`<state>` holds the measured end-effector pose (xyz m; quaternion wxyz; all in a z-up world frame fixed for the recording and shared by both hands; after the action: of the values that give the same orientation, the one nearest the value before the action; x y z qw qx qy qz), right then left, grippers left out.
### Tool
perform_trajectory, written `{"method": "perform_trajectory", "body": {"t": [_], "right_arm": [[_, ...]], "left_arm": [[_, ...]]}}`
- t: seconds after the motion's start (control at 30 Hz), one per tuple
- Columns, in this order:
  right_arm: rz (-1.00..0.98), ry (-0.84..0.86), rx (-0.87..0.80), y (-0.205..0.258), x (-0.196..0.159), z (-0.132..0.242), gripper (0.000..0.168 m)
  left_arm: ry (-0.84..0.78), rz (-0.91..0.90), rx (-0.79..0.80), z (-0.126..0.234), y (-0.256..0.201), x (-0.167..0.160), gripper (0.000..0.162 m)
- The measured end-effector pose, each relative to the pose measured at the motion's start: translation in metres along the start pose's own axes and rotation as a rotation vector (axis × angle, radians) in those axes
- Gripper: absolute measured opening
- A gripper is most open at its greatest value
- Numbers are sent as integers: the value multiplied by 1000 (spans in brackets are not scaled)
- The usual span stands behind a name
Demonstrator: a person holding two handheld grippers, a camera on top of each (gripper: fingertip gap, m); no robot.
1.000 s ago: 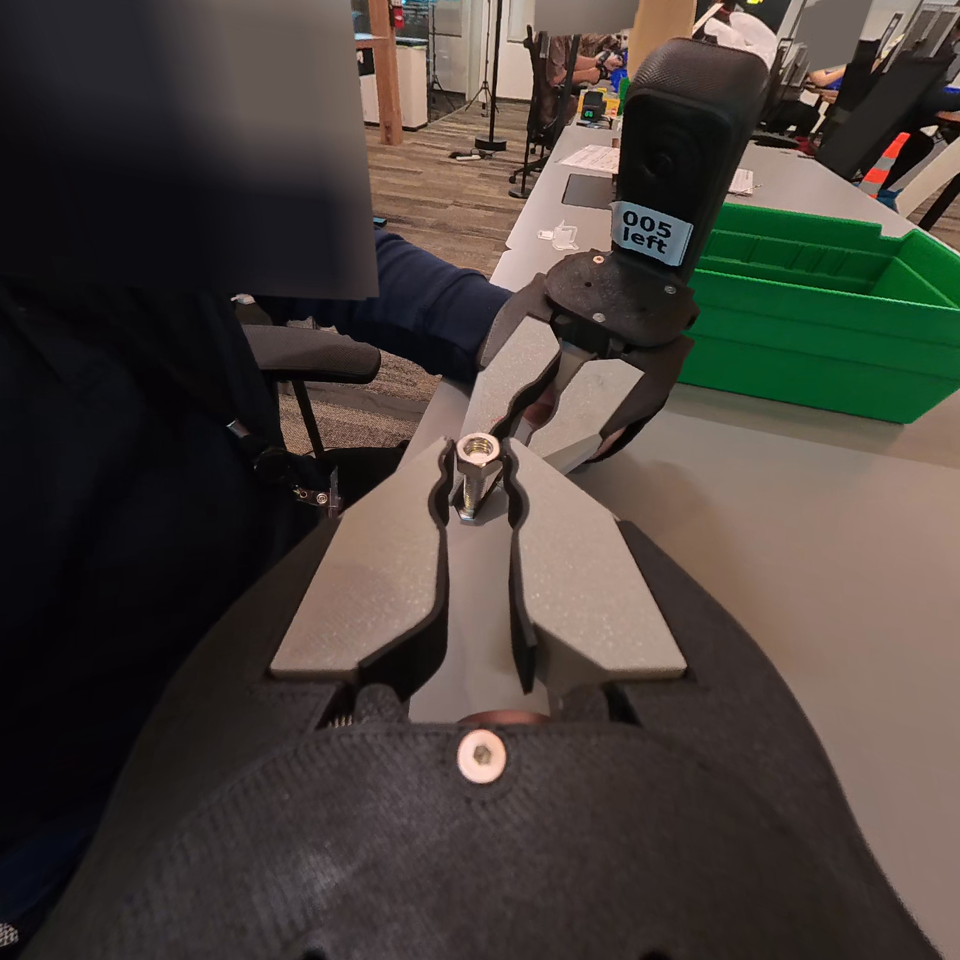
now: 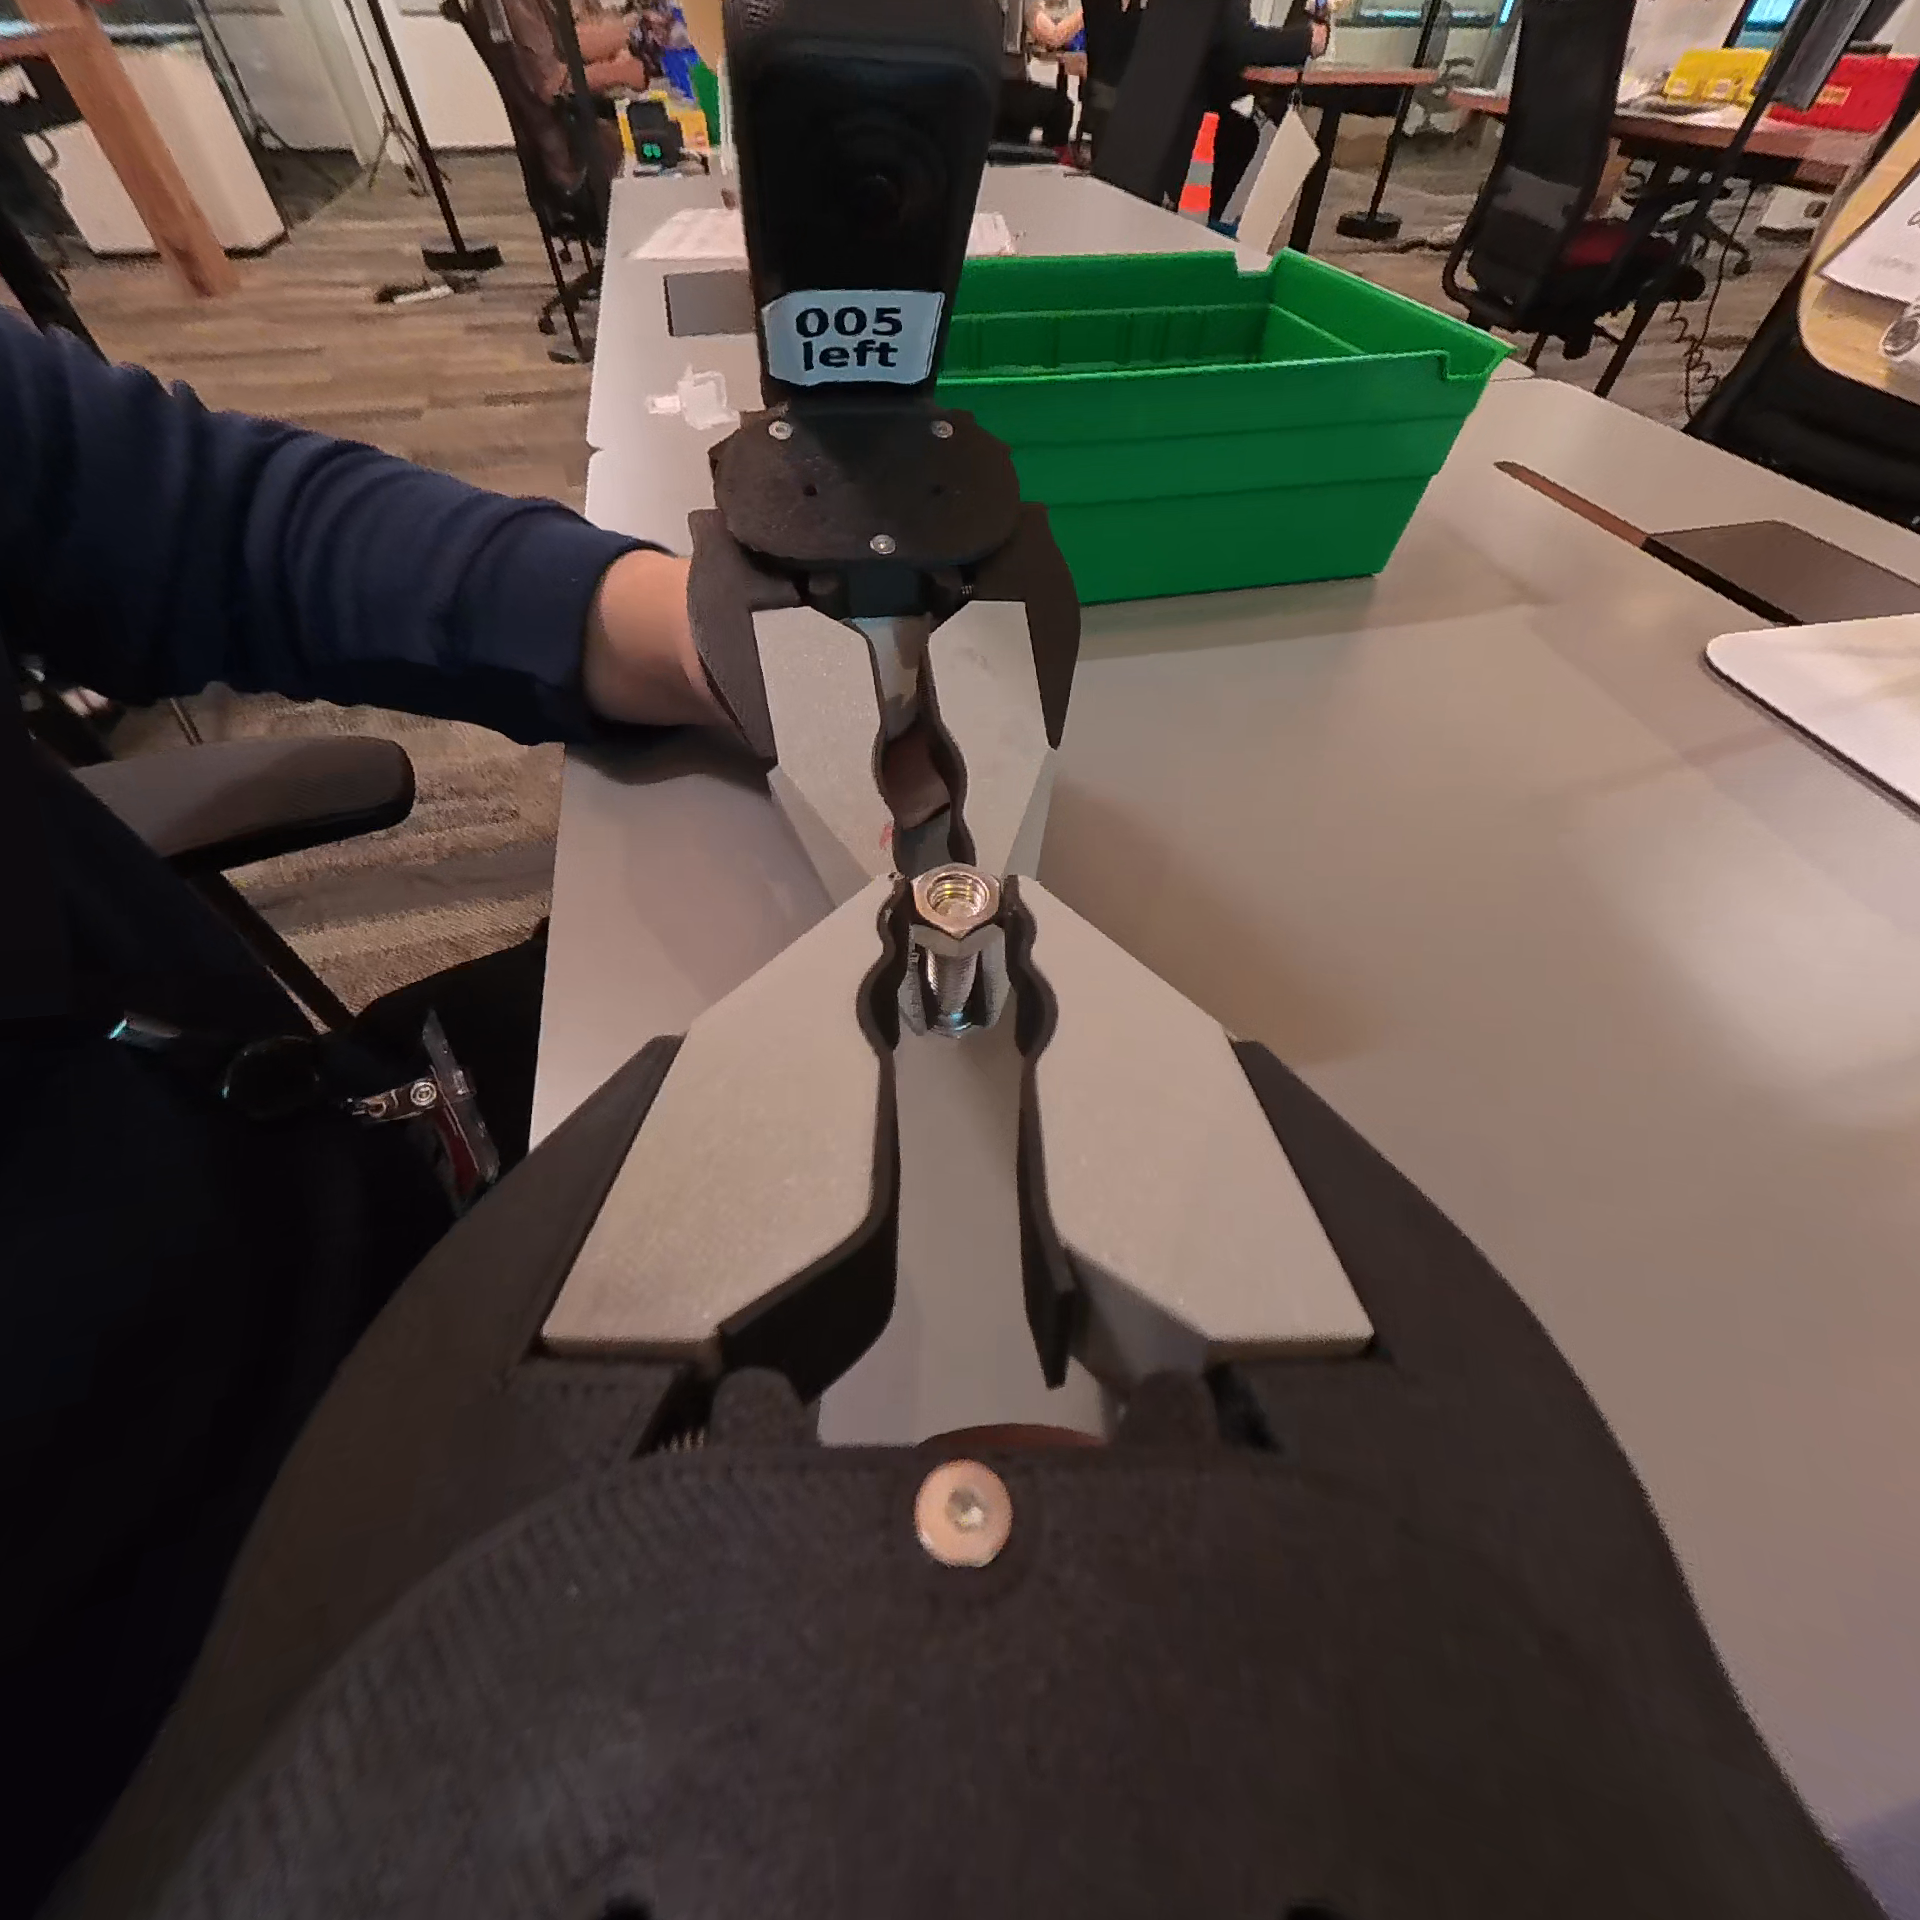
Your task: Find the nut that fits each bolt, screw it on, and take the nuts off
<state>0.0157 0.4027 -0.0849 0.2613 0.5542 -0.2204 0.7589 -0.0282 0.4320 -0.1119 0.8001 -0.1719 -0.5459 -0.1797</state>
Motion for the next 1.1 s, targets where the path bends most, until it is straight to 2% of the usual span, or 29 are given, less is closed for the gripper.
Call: {"method": "perform_trajectory", "body": {"t": [0.17, 0.37, 0.5, 0.63, 0.73, 1.1], "right_arm": [[-20, -71, 138, 1, 5, 6, 29], [79, -153, 375, 8, 29, 18, 23], [147, -78, 495, 19, 29, 14, 25], [148, -53, 529, 21, 27, 7, 26], [162, -47, 555, 25, 24, 6, 20], [141, -64, 508, 24, 19, 6, 16]], "left_arm": [[-49, 0, -82, 5, -7, 5, 7], [-74, -60, -160, 10, -20, 8, 7], [-98, -81, -224, 13, -30, 11, 7], [-90, -92, -241, 12, -33, 10, 7], [-92, -92, -249, 13, -34, 11, 7], [-88, -95, -227, 11, -32, 11, 7]]}}
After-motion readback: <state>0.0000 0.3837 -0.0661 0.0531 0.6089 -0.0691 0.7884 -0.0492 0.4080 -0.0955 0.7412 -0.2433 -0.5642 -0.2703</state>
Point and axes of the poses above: each gripper's, where its closed fingertips meet, z back along the fingers, x out of its top, y = z × x across the jaws, the point moved 4 cm from there along z, back along the fingers, and after that the axes turned 2 degrees about z, right-handed, at the moved point
